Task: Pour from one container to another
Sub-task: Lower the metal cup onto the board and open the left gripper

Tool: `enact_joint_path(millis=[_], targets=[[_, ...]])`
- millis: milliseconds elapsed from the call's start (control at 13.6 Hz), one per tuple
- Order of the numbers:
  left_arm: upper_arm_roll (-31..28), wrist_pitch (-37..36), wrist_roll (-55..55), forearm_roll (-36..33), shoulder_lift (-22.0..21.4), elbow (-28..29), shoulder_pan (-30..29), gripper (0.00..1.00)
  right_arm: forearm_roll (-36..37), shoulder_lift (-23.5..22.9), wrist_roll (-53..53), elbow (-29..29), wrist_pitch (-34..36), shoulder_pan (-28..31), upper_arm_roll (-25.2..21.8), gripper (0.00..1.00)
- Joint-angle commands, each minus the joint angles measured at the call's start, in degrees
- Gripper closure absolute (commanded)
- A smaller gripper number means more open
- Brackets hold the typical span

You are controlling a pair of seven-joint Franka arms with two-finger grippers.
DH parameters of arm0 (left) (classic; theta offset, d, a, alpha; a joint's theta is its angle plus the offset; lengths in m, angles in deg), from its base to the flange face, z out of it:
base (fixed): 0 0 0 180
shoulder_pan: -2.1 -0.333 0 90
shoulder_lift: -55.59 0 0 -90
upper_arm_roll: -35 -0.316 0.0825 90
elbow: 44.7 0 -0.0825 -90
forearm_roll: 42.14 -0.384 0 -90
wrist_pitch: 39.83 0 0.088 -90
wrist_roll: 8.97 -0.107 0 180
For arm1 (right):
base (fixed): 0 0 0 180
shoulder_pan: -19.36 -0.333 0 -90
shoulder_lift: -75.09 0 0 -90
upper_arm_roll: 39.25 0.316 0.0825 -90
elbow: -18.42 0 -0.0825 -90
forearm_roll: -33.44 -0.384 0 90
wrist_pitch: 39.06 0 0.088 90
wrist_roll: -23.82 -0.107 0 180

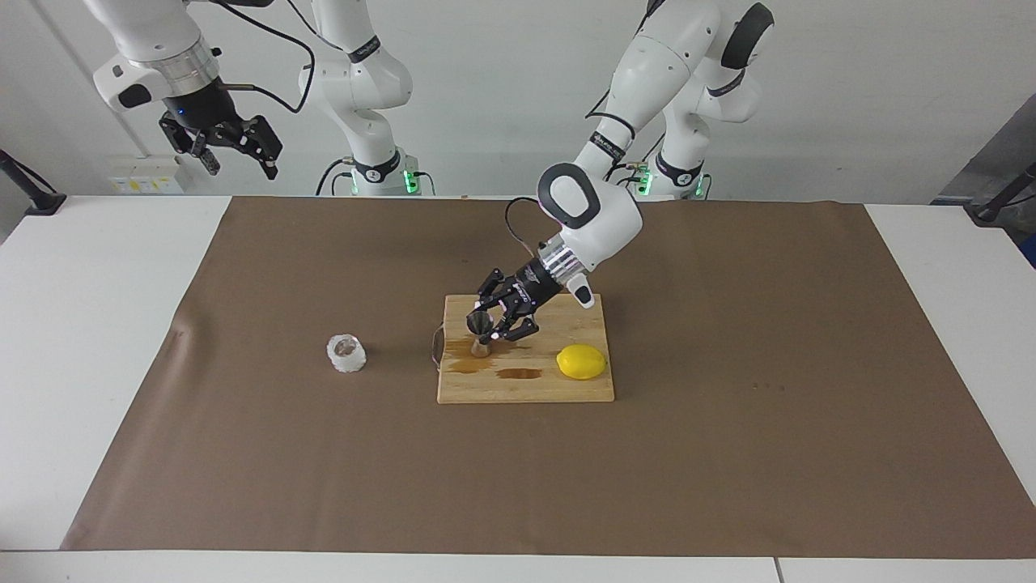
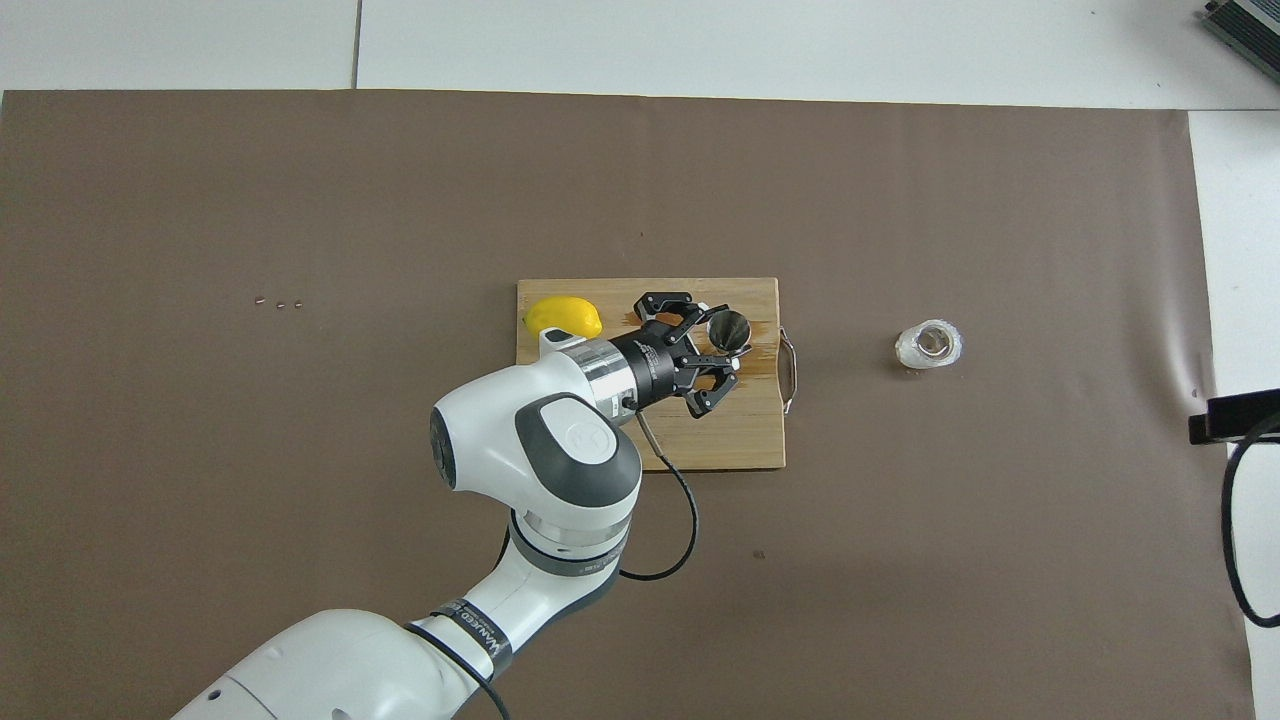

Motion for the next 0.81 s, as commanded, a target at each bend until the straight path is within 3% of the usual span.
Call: enact_joint_path(millis=[0,147,220,293,440,733], targets=[[-0.39,1.23,-1.46,1.12,0.47,-0.36,0.93,0.78,0.24,0.26,0.79,-0.42,1.07,0.68,0.19,0.00],[-0.39,1.23,-1.81,1.21,0.47,-0.27,0.93,0.76,0.24,0.26,0.79,-0.42,1.07,0.51,0.28,0.00],[-0.39,1.32,-1.81,1.21,0.39,-0.18,0.93,0.71,0.24,0.18,0.79,-0.42,1.07,0.42,0.28,0.00],[-0.39,1.32,-1.81,1.12,0.47,-0.18,0.93,0.52,0.24,0.26,0.79,-0.42,1.15,0.50,0.28,0.00],[-0.39,1.32,-1.82,1.03,0.39,-0.18,0.84,0.29,0.24,0.26,0.79,-0.42,1.15,0.59,0.19,0.00],[-0.39,1.58,-1.99,0.94,0.30,-0.18,0.75,0.01,0.24,0.35,0.88,-0.07,1.07,0.77,0.01,0.00]])
